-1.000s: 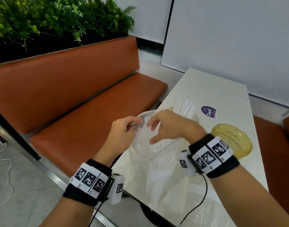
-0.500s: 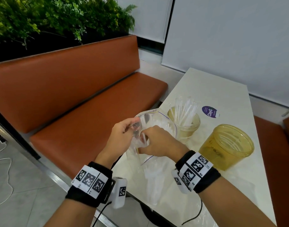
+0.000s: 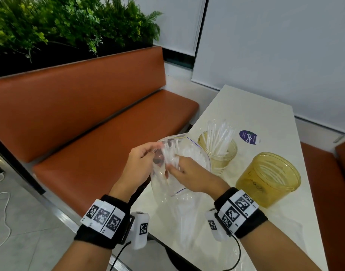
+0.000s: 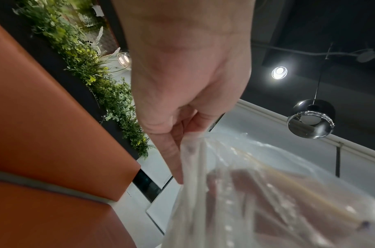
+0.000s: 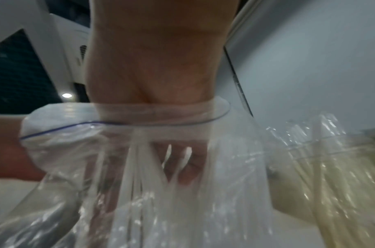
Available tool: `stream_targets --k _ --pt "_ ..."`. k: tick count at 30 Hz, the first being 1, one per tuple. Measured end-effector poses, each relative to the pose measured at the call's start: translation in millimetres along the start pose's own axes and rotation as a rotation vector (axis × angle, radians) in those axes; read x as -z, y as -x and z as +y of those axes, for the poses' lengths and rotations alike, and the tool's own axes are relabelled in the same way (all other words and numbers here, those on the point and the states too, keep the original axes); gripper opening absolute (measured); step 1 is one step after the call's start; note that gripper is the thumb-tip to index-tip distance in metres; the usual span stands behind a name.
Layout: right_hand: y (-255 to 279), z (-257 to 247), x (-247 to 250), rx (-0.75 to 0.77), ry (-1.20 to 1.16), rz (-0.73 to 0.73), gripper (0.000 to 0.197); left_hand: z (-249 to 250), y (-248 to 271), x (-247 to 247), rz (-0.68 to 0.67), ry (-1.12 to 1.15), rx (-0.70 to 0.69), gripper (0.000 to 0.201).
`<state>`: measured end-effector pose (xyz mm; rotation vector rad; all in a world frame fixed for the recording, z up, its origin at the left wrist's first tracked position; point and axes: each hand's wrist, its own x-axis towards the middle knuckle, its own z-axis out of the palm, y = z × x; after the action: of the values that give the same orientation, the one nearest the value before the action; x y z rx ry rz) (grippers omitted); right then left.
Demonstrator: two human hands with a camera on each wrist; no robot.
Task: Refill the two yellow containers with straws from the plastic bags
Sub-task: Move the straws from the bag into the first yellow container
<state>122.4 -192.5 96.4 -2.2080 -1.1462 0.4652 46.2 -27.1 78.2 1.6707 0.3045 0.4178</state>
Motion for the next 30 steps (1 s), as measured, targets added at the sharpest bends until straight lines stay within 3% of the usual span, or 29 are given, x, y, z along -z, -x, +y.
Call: stream_targets --k 2,8,12,18,25,30 --pt "2 -2 5 -0.003 -0.072 0.059 0.046 0 1 -1 -0.018 -0.023 0.003 0.038" --pt "-10 -10 23 -0.012 -0.147 0.289 0.047 1 4 -10 -0.023 -0.068 -0.006 0.03" --pt "-16 -23 47 -0.044 -0.2 0.348 0.048 2 0 -9 -0.026 -0.072 0.023 0.032" --pt "-11 -39 66 0.077 -0.346 0.46 0.052 4 -1 -11 -0.009 -0.1 0.04 0.033" --pt "-14 -63 73 0.243 -0.704 0.75 0.029 5 1 -14 -0.005 -0.057 0.05 0.031" --pt "-16 -82 118 0.355 -0.735 0.973 0.019 6 1 -14 -0.011 -0.071 0.067 0.029"
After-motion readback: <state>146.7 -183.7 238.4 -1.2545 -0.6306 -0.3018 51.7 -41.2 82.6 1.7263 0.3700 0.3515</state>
